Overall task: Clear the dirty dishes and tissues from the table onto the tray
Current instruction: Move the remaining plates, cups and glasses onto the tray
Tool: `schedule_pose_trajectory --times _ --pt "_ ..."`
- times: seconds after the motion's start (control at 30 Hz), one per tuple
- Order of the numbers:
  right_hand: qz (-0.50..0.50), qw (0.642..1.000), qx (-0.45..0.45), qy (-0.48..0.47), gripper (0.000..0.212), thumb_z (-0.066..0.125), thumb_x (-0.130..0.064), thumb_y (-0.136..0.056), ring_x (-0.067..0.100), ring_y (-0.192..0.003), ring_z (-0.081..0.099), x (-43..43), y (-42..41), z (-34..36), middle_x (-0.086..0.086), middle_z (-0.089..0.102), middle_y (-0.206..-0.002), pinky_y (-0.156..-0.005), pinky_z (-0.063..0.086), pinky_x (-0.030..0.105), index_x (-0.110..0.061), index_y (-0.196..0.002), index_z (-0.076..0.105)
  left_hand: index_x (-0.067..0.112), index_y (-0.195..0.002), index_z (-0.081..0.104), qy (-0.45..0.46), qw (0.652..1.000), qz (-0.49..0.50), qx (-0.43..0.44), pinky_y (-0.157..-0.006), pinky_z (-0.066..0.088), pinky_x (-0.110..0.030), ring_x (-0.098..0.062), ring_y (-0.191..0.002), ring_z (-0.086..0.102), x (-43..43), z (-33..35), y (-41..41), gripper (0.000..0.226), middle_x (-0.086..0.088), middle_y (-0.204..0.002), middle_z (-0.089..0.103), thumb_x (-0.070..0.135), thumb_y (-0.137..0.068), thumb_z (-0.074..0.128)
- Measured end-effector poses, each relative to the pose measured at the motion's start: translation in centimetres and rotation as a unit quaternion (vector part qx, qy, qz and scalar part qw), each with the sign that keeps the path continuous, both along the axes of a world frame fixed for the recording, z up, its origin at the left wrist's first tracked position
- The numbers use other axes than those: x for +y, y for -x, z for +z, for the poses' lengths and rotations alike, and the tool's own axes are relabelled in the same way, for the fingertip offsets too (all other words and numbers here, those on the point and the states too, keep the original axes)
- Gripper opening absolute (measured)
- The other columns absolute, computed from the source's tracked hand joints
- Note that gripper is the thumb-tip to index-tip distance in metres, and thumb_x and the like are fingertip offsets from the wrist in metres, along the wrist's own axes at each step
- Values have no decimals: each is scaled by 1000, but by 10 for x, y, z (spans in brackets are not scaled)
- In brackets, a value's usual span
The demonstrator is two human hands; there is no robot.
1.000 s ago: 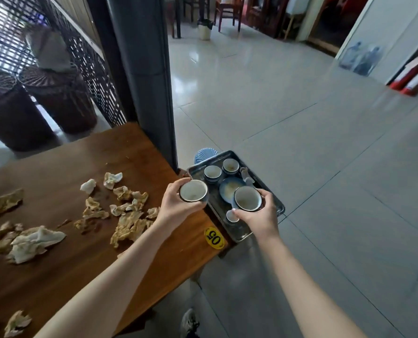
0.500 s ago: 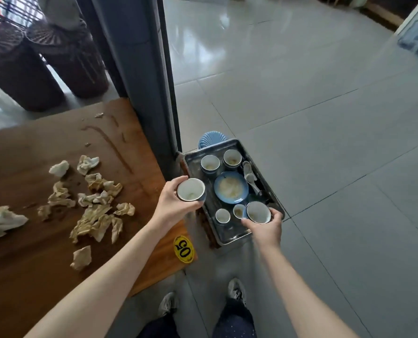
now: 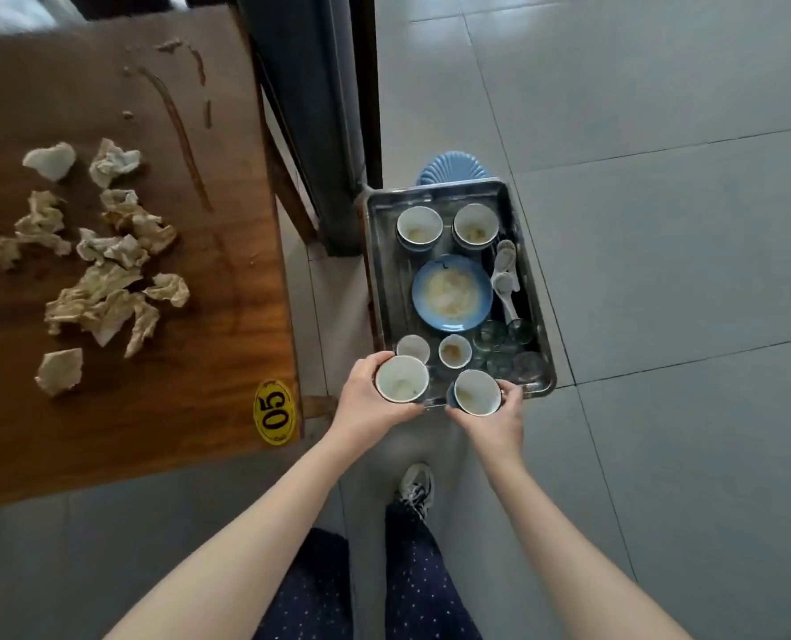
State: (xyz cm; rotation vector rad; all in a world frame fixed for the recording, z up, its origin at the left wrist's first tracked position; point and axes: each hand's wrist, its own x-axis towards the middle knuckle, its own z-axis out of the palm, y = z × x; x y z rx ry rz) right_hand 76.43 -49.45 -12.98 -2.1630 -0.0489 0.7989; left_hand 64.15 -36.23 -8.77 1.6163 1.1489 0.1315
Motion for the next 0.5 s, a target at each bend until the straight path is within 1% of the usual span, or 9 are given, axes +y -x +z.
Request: schedule_pose_trajectory --times 0.03,0.1,0.17,0.2,0.27,0.3,0.37,0.43,0.5 --pt "4 1000 6 5 70 89 -21 -55 4 -85 55 -4 0 -10 -18 54 -96 -69 38 19 -28 -108 42 20 -123 53 6 1000 6 1 -91 42 -19 -8 -106 54 -6 -12 0 77 5 -115 55 20 -56 91" --pt "1 1000 14 9 68 88 -22 -54 -10 -82 55 -10 -1 -30 -23 56 -93 -64 37 11 -34 -105 44 23 -122 53 14 1000 10 2 -86 39 -11 -5 -106 54 -14 -36 -2 77 10 -114 55 18 -56 90" --pt "5 1000 19 12 67 86 -20 -54 -16 -83 54 -14 -4 -51 -25 57 -94 -64 37 6 -36 -106 45 25 -124 53 13 1000 10 14 -86 37 -9 -3 -107 53 -17 -60 -5 77 13 -115 55 17 -57 90" --pt "10 1000 19 13 68 86 -18 -55 -14 -85 55 -16 -5 -60 -25 57 -96 -65 38 6 -35 -107 46 25 -125 53 13 1000 8 20 -89 38 -11 -3 -109 52 -19 -71 -6 78 13 -117 55 17 -57 89" --pt "25 999 14 16 69 84 -13 -56 -3 -88 57 -18 -7 -77 -23 57 -99 -72 40 13 -34 -110 46 23 -127 54 15 999 2 32 -96 38 -17 -4 -112 51 -19 -91 -9 79 13 -121 56 15 -57 89" --pt "34 999 10 18 69 83 -11 -56 2 -89 57 -20 -9 -86 -22 56 -101 -75 40 16 -33 -111 46 23 -128 54 15 999 0 38 -97 36 -17 -4 -113 51 -20 -102 -10 80 13 -122 56 15 -57 89" --pt "44 999 4 18 70 83 -9 -55 4 -91 55 -22 -11 -103 -21 56 -103 -77 38 17 -32 -112 47 23 -129 53 12 999 0 47 -98 35 -16 -3 -113 50 -21 -121 -11 81 12 -123 56 15 -57 89" --pt "41 999 -4 19 71 82 -9 -55 3 -90 55 -22 -15 -119 -23 56 -101 -74 38 11 -32 -111 47 21 -129 53 14 999 7 48 -101 38 -21 -6 -115 52 -22 -140 -14 81 9 -125 57 17 -57 90" --pt "30 999 -18 15 71 83 -10 -55 1 -86 52 -19 -18 -133 -29 53 -96 -69 33 0 -32 -111 46 20 -129 53 10 999 12 44 -103 41 -27 -11 -117 53 -21 -156 -17 82 6 -126 58 22 -57 91"
